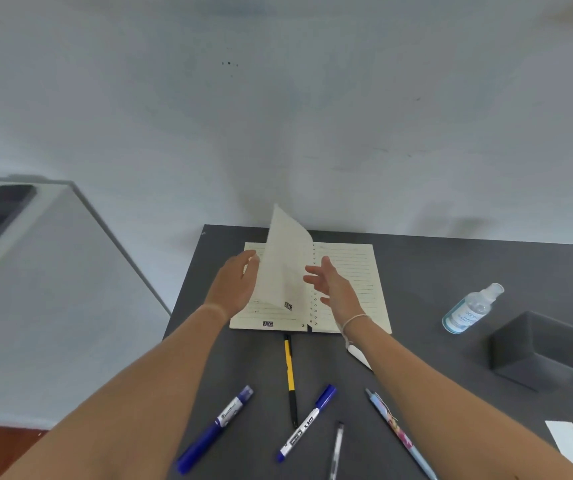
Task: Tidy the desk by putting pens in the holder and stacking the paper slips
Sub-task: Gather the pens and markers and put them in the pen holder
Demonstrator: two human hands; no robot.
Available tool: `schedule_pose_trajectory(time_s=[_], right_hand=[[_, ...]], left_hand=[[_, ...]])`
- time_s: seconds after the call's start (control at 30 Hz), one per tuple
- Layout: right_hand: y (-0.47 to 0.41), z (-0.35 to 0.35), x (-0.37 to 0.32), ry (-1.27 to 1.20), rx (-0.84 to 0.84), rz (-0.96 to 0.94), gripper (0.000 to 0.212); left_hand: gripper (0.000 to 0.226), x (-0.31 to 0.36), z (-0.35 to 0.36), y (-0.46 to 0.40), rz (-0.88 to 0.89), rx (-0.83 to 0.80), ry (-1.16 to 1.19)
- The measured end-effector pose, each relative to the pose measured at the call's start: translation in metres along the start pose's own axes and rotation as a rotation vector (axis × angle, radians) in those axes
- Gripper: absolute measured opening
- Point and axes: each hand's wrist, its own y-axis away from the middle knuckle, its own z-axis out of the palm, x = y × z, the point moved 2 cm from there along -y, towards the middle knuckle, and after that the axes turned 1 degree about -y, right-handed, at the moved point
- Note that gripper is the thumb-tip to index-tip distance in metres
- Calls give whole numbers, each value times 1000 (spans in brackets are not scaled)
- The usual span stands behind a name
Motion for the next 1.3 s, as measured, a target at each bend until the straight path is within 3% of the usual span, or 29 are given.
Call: schedule_pose_trajectory(time_s=[0.2,0.33,0.47,0.63,1.3], right_hand=[[2,-27,14,259,70,-30,48],[2,-43,23,469,86,-58,43],[-4,-50,36,664,65,-57,46],[-13,-52,49,913,0,-64,47],[-11,-55,55,1178,-13,-69,46]], left_hand=[[49,6,-4,2,76,189,-189],[49,3,13,-2,157,23,-492],[50,-4,36,1,195,-164,-638],[51,-19,51,6,146,-323,-635],[52,-52,47,18,28,-322,-756]])
